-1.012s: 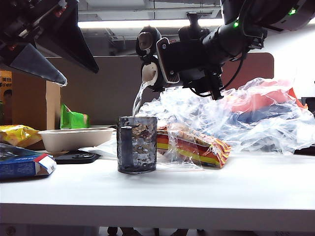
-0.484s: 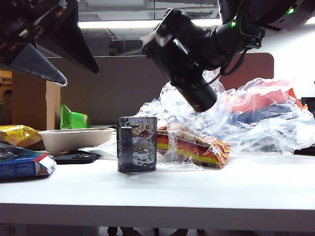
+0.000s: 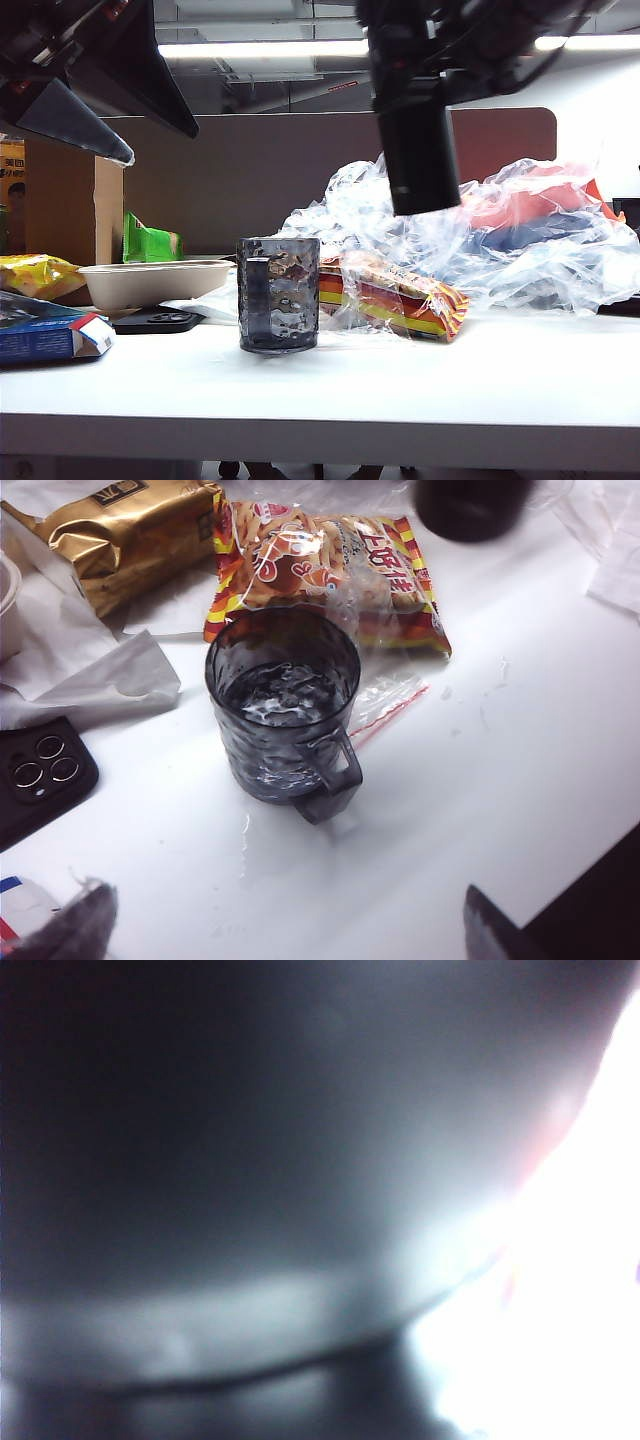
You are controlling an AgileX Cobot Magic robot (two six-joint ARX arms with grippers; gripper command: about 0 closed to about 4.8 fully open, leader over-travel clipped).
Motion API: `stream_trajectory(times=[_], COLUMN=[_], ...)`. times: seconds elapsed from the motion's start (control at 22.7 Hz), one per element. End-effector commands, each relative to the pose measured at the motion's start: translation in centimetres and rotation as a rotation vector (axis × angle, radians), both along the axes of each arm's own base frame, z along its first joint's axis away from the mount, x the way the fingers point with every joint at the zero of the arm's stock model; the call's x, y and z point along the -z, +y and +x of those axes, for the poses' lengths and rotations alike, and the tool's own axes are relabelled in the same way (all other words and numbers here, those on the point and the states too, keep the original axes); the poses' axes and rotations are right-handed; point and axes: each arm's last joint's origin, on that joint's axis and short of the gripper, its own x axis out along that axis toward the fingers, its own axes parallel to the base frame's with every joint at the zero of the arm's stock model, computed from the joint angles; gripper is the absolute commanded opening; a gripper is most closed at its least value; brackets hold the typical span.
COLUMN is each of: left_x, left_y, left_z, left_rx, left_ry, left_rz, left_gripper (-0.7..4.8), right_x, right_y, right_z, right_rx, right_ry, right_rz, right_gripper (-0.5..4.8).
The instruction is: Pick up the black thermos, pour some water into the cup, then place the black thermos back on the table.
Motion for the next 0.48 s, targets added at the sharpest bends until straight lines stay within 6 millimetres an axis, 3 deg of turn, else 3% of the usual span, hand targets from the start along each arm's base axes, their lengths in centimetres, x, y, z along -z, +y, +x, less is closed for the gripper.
stream_trajectory(times=[0.04, 0.22, 0.4, 0.48], left_x=[-0.5, -0.5, -0.5, -0.5], left_y=[-0.1, -0.1, -0.1, -0.1], left_z=[0.0, 0.0, 0.0, 0.0], left_rx=[0.024, 0.024, 0.024, 0.023], left_ry=[-0.022, -0.022, -0.022, -0.022], left_rz=[-0.018, -0.018, -0.018, -0.018], left_gripper=[4.79, 4.79, 4.79, 4.79], right_x=[1.0, 5.0, 8.0, 8.5], right_y=[-1.9, -3.7, -4.0, -3.7], right_z=[-3.1, -5.9, -6.1, -5.7], right_rx=[0.038, 0.068, 0.121, 0.121], right_ry=[-0.028, -0.119, -0.064, -0.067], right_rz=[0.091, 0.144, 0.163, 0.165], right_gripper=[2.34, 2.33, 2.33, 2.33])
